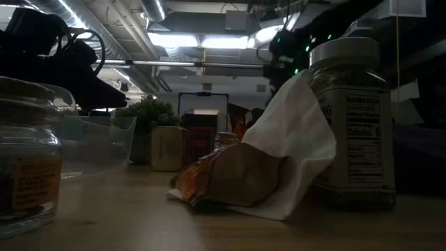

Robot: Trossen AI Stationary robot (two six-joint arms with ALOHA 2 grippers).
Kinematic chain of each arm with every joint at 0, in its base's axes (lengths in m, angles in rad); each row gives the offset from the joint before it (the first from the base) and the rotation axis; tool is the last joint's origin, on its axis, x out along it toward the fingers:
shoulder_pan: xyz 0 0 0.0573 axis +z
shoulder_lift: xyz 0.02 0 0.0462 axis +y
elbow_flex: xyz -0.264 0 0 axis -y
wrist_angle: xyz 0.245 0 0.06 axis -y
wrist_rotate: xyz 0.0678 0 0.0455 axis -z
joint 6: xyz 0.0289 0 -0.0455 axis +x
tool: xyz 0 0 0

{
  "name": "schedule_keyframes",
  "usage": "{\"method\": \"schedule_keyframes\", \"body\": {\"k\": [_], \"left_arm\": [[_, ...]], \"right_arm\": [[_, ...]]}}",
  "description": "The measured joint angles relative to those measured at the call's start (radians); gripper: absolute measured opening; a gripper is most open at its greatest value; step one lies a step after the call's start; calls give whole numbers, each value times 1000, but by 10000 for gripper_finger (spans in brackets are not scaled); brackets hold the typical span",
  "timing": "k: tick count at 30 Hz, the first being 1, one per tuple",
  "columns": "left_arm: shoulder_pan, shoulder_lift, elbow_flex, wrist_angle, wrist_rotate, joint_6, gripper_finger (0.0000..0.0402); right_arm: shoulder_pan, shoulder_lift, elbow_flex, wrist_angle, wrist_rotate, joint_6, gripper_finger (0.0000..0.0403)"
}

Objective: Sort spices by type
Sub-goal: Put the yellow seasoning bottle into the black bin

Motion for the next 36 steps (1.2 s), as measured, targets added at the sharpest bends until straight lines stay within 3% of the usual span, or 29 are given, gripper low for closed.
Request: {"method": "schedule_keyframes", "body": {"k": [9,18,28,36], "left_arm": [[0,0,0,0,0,0,219],[0,0,0,0,0,0,219],[0,0,0,0,0,0,219],[0,0,0,0,0,0,219]], "right_arm": [[-25,161,0,114,-9,-3,228],[-21,174,1,121,-8,-3,246],[-21,177,0,109,88,-4,293],[-21,177,119,-123,79,-4,300]]}}
